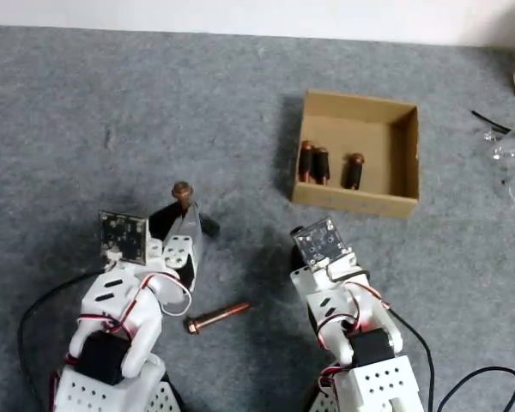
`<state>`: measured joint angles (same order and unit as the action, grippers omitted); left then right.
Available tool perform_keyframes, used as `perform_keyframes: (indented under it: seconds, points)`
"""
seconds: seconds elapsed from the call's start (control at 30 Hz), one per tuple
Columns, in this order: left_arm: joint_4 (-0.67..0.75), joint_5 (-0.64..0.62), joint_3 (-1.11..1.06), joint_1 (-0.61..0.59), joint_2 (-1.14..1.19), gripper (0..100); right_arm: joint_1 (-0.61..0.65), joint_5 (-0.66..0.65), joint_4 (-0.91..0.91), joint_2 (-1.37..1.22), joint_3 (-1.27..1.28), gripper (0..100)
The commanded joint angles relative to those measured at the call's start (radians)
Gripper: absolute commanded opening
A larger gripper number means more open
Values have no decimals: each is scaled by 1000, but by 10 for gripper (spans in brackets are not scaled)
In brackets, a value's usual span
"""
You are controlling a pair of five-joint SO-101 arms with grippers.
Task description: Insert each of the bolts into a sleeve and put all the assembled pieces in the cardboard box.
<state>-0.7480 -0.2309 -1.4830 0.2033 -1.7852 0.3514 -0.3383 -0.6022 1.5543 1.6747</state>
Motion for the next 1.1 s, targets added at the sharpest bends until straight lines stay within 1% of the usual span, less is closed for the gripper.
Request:
perform_keyframes:
  seconds: [0.0, 0.07, 0.2, 0.33, 0.47, 0.73, 0.8, 0.83, 0.97, 1.07]
  points:
    - [91, 12, 108, -4, -48, 6, -10, -8, 33, 15, 45, 5]
    - [104, 20, 150, -5, -45, 6, -10, -8, 33, 15, 45, 5]
    - [104, 100, 229, -7, -45, 6, -10, -8, 33, 15, 45, 5]
    - [106, 143, 286, -8, -45, 6, -10, -8, 33, 15, 45, 5]
    - [106, 141, 352, -8, -45, 6, -10, -8, 33, 15, 45, 5]
    - [123, 141, 355, -8, -47, 6, -8, -8, 33, 16, 45, 5]
    - [186, 141, 331, -2, -47, 6, -7, -8, 33, 16, 45, 5]
    - [242, 141, 305, -7, -47, 6, -7, -8, 33, 16, 45, 5]
    - [543, 138, 113, -2, -45, 6, -5, -8, 33, 16, 45, 5]
    - [784, 127, -85, -1, -45, 6, -5, -8, 33, 16, 45, 5]
